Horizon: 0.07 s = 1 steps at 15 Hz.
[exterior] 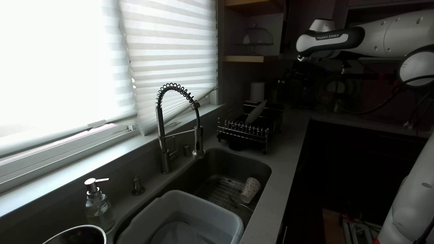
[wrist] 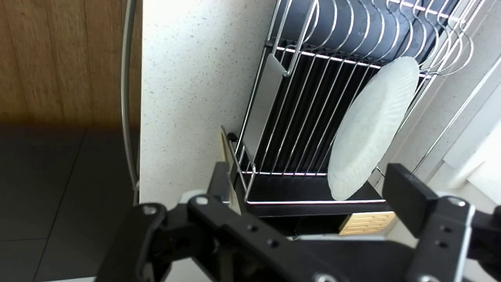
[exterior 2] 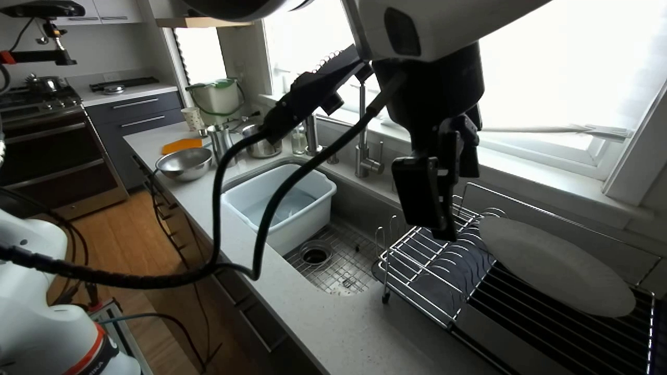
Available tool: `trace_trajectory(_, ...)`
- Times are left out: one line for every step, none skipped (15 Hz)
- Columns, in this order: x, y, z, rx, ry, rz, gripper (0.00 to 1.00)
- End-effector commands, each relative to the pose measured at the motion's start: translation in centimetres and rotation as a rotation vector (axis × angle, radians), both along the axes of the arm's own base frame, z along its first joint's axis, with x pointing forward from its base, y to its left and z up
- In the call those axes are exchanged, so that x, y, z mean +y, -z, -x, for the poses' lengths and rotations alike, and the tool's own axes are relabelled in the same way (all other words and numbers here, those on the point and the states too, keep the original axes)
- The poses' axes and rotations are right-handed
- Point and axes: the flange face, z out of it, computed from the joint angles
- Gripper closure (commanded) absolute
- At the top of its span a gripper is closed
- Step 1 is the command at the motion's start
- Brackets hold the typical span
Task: Move the white plate forward on the dish rack
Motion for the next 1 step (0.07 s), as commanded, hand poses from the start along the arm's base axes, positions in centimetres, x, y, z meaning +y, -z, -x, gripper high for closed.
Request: trace_trajectory(-0.06, -0.09, -0.06, 0.001, -0.001, -0.001, 0.0)
